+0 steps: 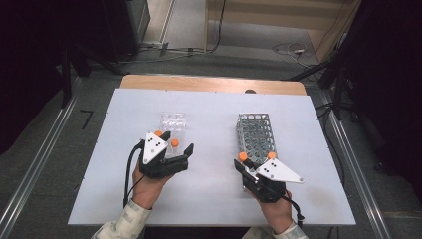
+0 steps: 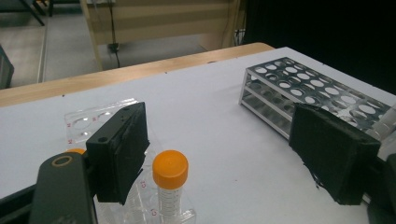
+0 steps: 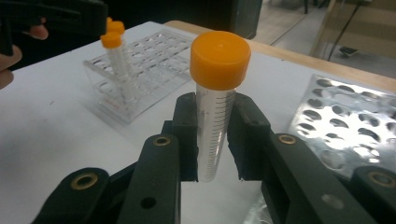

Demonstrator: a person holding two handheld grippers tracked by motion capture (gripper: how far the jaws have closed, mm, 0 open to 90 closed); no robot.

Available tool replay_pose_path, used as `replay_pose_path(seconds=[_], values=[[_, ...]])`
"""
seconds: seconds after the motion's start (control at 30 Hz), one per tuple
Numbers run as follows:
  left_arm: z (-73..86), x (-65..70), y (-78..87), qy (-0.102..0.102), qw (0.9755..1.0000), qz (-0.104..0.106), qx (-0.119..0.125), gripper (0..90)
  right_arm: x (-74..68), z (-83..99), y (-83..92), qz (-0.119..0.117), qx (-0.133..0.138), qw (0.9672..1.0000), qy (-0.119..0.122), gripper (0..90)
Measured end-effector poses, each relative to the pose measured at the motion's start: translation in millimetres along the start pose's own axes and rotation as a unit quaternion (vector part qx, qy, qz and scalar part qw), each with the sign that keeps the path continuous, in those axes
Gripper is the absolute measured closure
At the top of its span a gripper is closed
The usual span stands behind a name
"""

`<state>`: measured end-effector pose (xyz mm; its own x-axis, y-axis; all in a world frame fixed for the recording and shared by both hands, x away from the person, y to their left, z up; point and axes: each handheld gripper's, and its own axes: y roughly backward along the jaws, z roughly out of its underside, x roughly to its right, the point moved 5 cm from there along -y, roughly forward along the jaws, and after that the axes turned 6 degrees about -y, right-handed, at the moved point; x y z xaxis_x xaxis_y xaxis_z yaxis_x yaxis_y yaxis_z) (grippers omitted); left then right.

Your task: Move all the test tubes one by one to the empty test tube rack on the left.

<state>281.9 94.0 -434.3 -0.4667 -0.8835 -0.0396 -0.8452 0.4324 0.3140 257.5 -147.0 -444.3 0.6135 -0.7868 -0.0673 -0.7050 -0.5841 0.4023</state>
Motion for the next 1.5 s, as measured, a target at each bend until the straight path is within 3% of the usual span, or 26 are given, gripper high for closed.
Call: replay_pose_path(seconds=[0.13,0.63,1.2,1.3,1.5], values=[[0.8,1.4,-0.9,0.000,1.0000,0.001,-0.002,20.0,-9.7,4.0,-12.2,-0.020,-0.014,0.9997,0.000,71.6],[-2.8,11.2,2.1,-0.005,0.9998,0.016,0.004,20.1,-31.5,8.7,-46.8,-0.041,-0.036,0.9984,0.018,71.6],[-5.5,43.4,3.4,-0.027,0.9969,0.074,-0.001,22.1,-40.9,7.1,-59.6,-0.051,-0.045,0.9973,0.027,71.7],[-4.1,51.0,2.0,-0.031,0.9955,0.090,-0.004,25.3,-43.6,6.9,-60.5,-0.054,-0.046,0.9970,0.030,71.7],[0.2,58.4,0.1,-0.046,0.9926,0.112,-0.012,44.3,-52.6,6.1,-59.8,-0.064,-0.047,0.9962,0.036,71.6]])
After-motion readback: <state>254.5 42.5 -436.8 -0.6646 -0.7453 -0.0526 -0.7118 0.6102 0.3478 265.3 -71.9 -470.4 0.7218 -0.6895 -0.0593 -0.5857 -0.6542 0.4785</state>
